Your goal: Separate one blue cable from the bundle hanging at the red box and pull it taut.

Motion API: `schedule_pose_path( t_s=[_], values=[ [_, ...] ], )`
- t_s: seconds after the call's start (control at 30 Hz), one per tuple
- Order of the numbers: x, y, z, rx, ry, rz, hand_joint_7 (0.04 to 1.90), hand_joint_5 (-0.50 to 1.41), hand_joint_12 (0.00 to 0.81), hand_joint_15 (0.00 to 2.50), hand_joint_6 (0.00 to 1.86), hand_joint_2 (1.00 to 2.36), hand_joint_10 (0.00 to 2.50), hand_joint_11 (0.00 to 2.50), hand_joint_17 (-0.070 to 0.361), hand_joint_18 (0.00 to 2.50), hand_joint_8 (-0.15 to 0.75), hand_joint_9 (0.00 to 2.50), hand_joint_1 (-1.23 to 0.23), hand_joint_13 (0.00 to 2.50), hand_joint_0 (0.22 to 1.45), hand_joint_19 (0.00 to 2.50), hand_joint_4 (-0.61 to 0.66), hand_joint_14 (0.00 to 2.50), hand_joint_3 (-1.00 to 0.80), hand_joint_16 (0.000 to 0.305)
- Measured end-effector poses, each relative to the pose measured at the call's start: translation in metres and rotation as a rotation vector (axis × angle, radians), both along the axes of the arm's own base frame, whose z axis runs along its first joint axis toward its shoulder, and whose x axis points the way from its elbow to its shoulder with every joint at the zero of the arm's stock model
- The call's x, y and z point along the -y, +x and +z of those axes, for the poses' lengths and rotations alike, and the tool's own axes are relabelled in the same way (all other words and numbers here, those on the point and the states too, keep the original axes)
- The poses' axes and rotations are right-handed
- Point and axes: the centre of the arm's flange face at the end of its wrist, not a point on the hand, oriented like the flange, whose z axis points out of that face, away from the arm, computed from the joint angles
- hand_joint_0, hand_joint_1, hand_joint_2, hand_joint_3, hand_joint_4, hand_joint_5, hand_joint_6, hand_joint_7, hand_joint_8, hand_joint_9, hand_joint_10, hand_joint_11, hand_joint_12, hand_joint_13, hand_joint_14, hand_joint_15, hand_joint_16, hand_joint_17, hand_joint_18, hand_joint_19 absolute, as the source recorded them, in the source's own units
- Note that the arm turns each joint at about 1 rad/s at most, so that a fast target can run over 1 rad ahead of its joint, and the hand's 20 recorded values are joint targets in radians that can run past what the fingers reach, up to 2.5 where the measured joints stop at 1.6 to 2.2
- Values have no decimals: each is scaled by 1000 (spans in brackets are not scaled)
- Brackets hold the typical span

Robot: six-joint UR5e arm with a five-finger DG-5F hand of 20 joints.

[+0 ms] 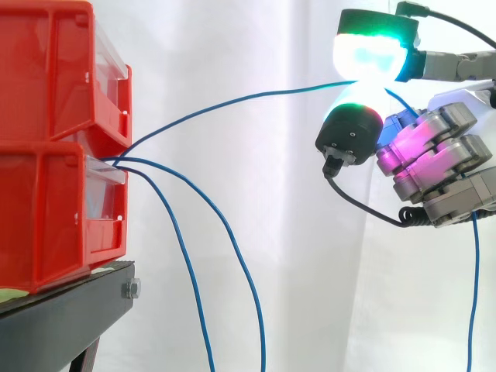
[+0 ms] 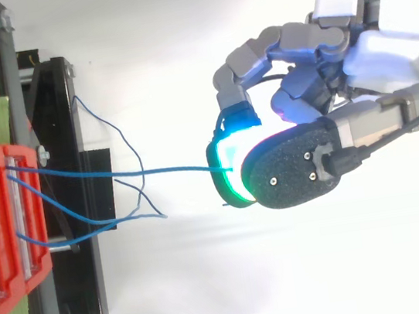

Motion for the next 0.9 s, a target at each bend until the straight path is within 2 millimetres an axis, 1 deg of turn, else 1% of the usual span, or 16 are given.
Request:
schedule_pose_path(
  t_s=[0.3, 0.33, 0.37, 0.5, 0.53, 0.6, 0.9],
  values=[
    [0, 0, 0, 0, 0, 0, 1255, -163, 348, 1467, 939, 1022, 1911, 1322, 75, 1416, 302, 875, -705, 912, 675, 2191, 154, 2376, -121, 33],
    [0, 0, 0, 0, 0, 0, 1254, -163, 358, 1466, 939, 1022, 1911, 1322, 75, 1415, 301, 875, -706, 916, 676, 2204, 155, 2375, -122, 33],
    [0, 0, 0, 0, 0, 0, 1255, -163, 347, 1447, 939, 1022, 1911, 1322, 75, 1415, 303, 875, -705, 913, 675, 2189, 155, 2382, -119, 33],
    [0, 0, 0, 0, 0, 0, 1255, -162, 354, 1449, 940, 1022, 1914, 1326, 74, 1414, 296, 874, -705, 917, 674, 2194, 155, 2381, -114, 33],
    [0, 0, 0, 0, 0, 0, 1260, -162, 349, 1481, 939, 1022, 1918, 1328, 75, 1414, 299, 876, -705, 916, 673, 2201, 155, 2369, -111, 33],
    [0, 0, 0, 0, 0, 0, 1257, -162, 357, 1444, 939, 1022, 1916, 1327, 75, 1415, 296, 875, -706, 917, 672, 2189, 154, 2384, -111, 33],
    [0, 0, 0, 0, 0, 0, 1260, -160, 358, 1445, 939, 1022, 1950, 1317, 76, 1417, 295, 876, -706, 917, 671, 2202, 155, 2389, -105, 34]
  ],
)
